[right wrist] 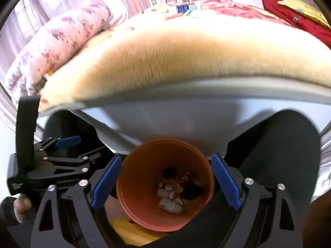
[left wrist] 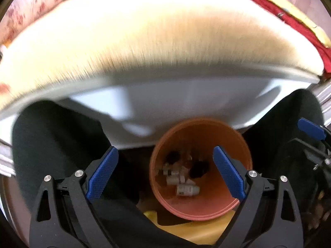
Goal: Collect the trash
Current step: 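Grasp the white foam roll with the left gripper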
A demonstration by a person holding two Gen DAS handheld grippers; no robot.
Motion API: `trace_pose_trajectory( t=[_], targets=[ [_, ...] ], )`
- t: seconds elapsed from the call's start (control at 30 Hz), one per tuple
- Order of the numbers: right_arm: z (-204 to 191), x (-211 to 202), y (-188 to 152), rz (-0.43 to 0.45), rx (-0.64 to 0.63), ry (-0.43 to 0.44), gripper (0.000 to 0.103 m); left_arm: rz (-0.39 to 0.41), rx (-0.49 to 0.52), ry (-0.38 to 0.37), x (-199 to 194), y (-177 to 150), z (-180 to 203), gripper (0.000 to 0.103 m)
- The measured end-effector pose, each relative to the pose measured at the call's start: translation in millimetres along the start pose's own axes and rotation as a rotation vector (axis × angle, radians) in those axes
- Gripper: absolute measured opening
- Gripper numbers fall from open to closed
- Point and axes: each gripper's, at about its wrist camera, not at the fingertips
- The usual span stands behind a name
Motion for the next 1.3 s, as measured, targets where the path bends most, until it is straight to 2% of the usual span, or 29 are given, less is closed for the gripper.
trace_pose_trajectory(
  t=[0.17, 0.33, 0.4, 0.53, 0.6, 0.73, 0.83, 0.97, 1.07, 1.1, 1.2, 1.23, 1.3],
  targets=[
    [0.2, -40.7, 40.9, 0.033, -0.026, 0.116, 0.094, 0.079, 0.022, -0.019, -41.4, 23.8, -3.8, 0.091],
    [5.3, -62.1, 90.3, 0.088, -0.117, 0.118, 0.096, 0.135, -0.033, -0.085, -73.0, 71.2, -18.2, 0.091],
    [8.7, -60.9, 110.8, 0.107, -0.160, 0.088, 0.096, 0.167, -0.039, -0.074, -72.4, 96.4, -20.1, 0.091],
    [23.3, -49.3, 149.3, 0.140, -0.177, 0.097, 0.096, 0.185, -0.064, -0.028, -41.9, 171.0, -18.6, 0.091],
    [36.2, -39.1, 173.5, 0.160, -0.168, 0.059, 0.096, 0.163, -0.110, -0.001, -11.2, 216.3, -20.5, 0.091],
    [58.5, -24.0, 203.4, 0.167, -0.126, 0.058, 0.096, 0.134, -0.177, 0.026, 30.1, 270.7, -24.7, 0.091],
    [66.4, -13.5, 214.9, 0.163, -0.129, 0.047, 0.096, 0.100, -0.220, 0.064, 52.3, 292.6, -31.6, 0.091],
    [69.3, -5.4, 217.2, 0.151, -0.156, 0.049, 0.096, 0.040, -0.314, 0.114, 82.1, 304.0, -54.9, 0.091],
    [72.3, 5.0, 222.5, 0.138, -0.169, 0.057, 0.096, -0.018, -0.391, 0.097, 109.4, 308.6, -70.9, 0.092],
    [73.1, 9.6, 226.1, 0.134, -0.172, 0.053, 0.096, -0.027, -0.398, 0.105, 116.7, 310.6, -72.8, 0.093],
    [71.8, 23.4, 240.2, 0.129, -0.198, 0.052, 0.095, -0.017, -0.318, 0.192, 121.6, 317.6, -57.7, 0.093],
    [70.6, 26.9, 244.0, 0.127, -0.209, 0.050, 0.093, 0.002, -0.287, 0.209, 120.0, 317.8, -51.6, 0.090],
    [67.3, 45.7, 261.5, 0.098, -0.254, 0.035, 0.085, 0.031, -0.224, 0.233, 112.5, 314.9, -42.0, 0.055]
  ],
)
Point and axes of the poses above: each gripper's, at about its wrist camera, not at the fingertips, and x roughly the way its jaws point, z to its right, y to its top, and after that the axes turned 4 degrees about z, right-handed
